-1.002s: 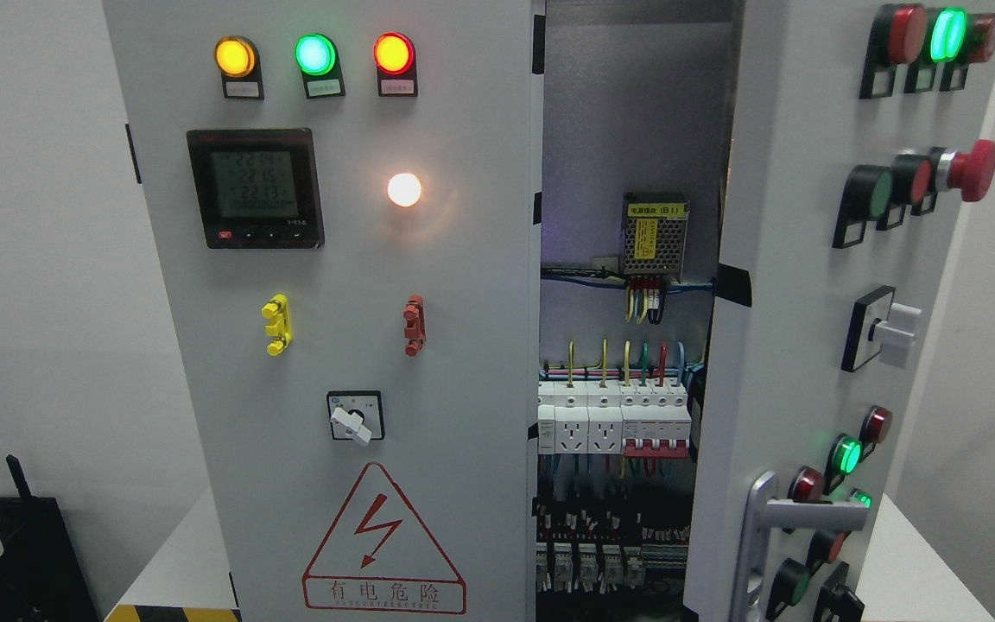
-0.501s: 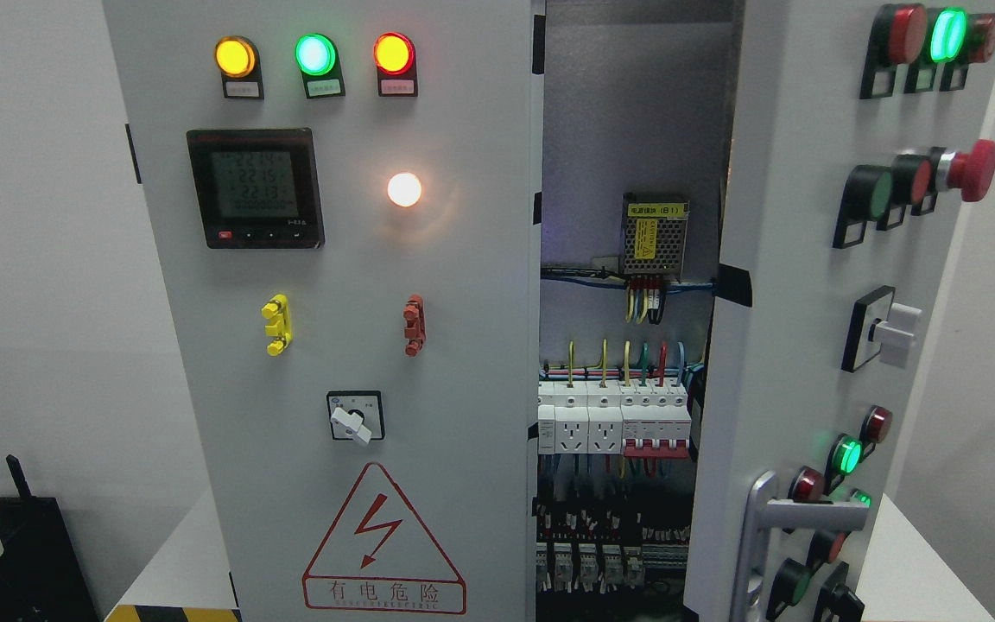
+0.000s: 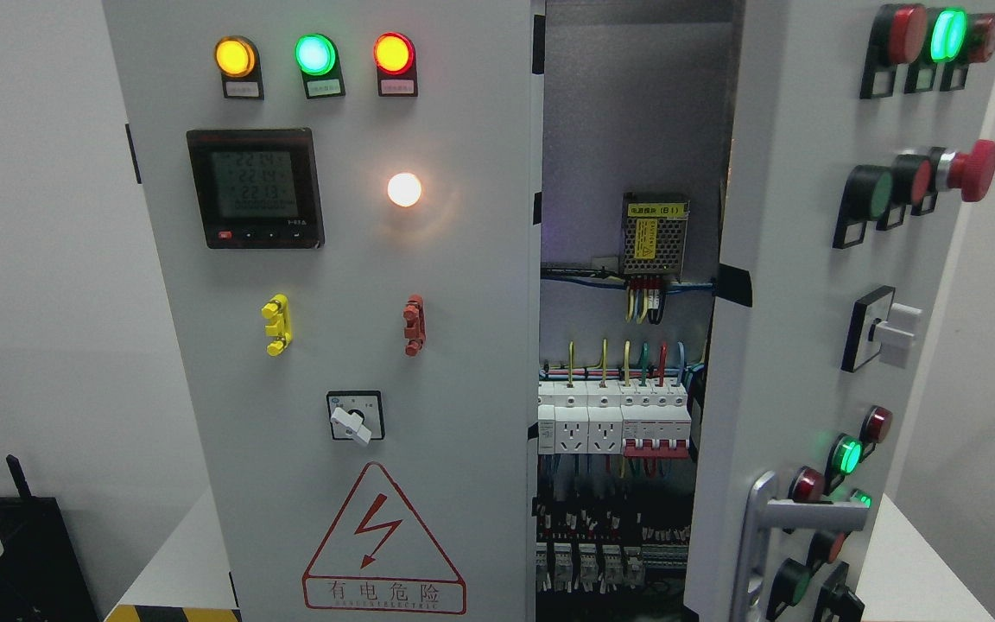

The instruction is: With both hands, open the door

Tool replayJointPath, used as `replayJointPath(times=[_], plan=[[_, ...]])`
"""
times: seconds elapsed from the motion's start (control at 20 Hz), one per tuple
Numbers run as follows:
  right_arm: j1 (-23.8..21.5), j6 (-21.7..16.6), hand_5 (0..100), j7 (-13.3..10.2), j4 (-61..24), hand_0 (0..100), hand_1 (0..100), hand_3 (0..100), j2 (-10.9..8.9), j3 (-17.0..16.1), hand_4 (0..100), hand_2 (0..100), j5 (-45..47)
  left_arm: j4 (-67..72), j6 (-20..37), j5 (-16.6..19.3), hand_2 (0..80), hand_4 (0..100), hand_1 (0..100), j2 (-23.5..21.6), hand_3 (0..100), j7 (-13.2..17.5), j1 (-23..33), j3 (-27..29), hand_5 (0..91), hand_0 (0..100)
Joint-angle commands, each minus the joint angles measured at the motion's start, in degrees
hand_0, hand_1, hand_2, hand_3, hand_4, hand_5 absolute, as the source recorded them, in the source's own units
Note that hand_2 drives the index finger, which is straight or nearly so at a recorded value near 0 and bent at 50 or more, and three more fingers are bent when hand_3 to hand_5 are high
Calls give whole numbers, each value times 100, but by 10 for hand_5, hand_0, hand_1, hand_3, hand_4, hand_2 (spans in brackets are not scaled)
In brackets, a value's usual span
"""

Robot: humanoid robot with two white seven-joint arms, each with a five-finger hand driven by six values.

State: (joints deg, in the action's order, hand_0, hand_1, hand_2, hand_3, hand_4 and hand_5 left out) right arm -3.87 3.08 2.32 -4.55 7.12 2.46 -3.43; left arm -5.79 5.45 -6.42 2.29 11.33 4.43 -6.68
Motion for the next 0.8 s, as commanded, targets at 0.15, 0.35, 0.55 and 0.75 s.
replayJointPath(times=[0.15,0.35,0.55,0.75], plan=[[0,-1,0,5,7,384,0,0,0,0,0,0,0,-822,87,-17,0,0,0,-44,0,62,539,-44,0,0],[0,-1,0,5,7,384,0,0,0,0,0,0,0,-3712,61,-559,0,0,0,-921,0,114,1883,148,0,0],[0,-1,0,5,-2,385,0,0,0,0,0,0,0,-5903,96,-2280,0,0,0,-2019,0,553,2781,780,0,0],[0,-1,0,5,-2,384,0,0,0,0,0,0,0,-7469,131,-4345,0,0,0,-3345,0,695,3519,1789,0,0]])
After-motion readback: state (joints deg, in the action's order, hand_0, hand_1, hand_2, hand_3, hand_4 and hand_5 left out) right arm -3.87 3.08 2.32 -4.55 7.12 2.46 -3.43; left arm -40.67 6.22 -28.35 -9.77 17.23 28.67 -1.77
